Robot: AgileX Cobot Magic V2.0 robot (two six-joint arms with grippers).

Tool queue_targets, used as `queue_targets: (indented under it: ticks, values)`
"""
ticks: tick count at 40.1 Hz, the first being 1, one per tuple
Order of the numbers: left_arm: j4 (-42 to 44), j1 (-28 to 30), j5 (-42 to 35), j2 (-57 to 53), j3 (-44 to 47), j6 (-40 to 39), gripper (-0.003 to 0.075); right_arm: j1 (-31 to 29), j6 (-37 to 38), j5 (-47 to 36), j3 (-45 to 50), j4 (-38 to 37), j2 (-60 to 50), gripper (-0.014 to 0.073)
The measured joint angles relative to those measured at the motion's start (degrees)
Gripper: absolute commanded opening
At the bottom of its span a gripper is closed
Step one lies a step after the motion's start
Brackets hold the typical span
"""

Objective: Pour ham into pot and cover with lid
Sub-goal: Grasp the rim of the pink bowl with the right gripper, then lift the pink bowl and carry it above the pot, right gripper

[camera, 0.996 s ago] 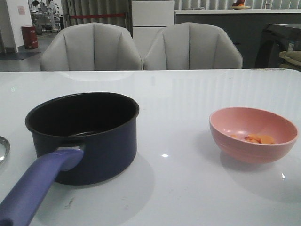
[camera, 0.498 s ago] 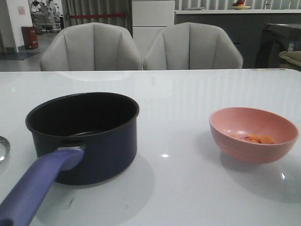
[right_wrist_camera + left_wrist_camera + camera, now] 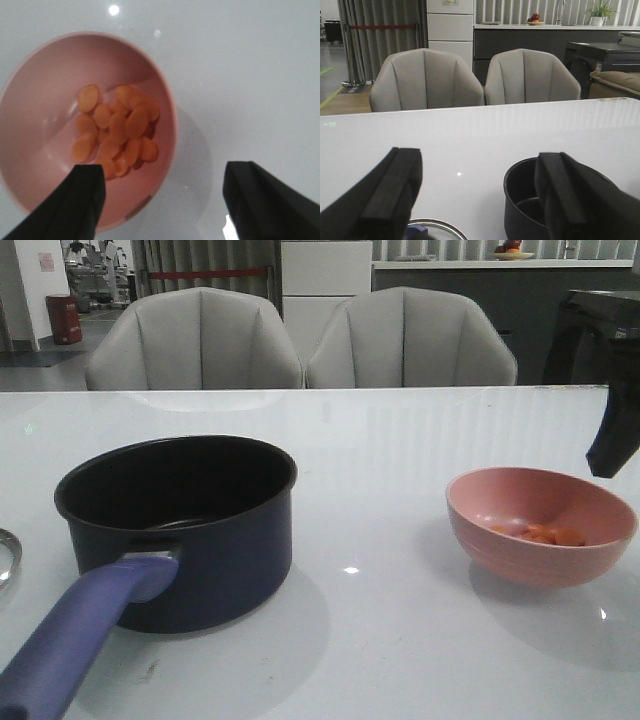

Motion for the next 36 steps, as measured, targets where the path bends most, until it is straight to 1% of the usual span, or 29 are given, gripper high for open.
queue_targets:
  ticks: [3, 6, 12, 15, 17, 20, 26, 29, 36]
  values:
    - [-0.02, 0.0, 0.0, 0.0, 0.0, 0.0, 0.0522, -2.01, -1.81, 1.01, -2.51, 1.24, 4.05, 0.0591]
    - [-0.02, 0.0, 0.0, 0.0, 0.0, 0.0, 0.0522, -3.34, -5.41, 2.38, -4.74, 3.28, 7.75, 0.0591]
    - [-0.02, 0.0, 0.0, 0.0, 0.0, 0.0, 0.0522, -3.7, -14.42, 4.38, -8.67, 11.11, 13.23, 0.0587]
    - [-0.02, 0.0, 0.0, 0.0, 0.0, 0.0, 0.0522, -3.7, -18.1, 4.46, -10.38, 14.39, 15.77, 0.0554]
    - [-0.02, 0.0, 0.0, 0.0, 0.0, 0.0, 0.0522, -3.7, -19.24, 4.46, -11.16, 15.16, 17.36, 0.051]
    - [-0.12, 0.0, 0.0, 0.0, 0.0, 0.0, 0.0522, -3.76, -19.97, 4.65, -12.42, 15.69, 19.55, 0.0402]
    - [-0.12, 0.0, 0.0, 0.0, 0.0, 0.0, 0.0522, -3.76, -20.41, 4.79, -13.9, 15.91, 22.61, 0.012]
    - [-0.12, 0.0, 0.0, 0.0, 0.0, 0.0, 0.0522, -3.76, -20.53, 4.83, -14.09, 16.3, 22.85, 0.0153]
    - [-0.12, 0.0, 0.0, 0.0, 0.0, 0.0, 0.0522, -3.76, -20.8, 4.38, -14.22, 16.89, 22.96, 0.0148]
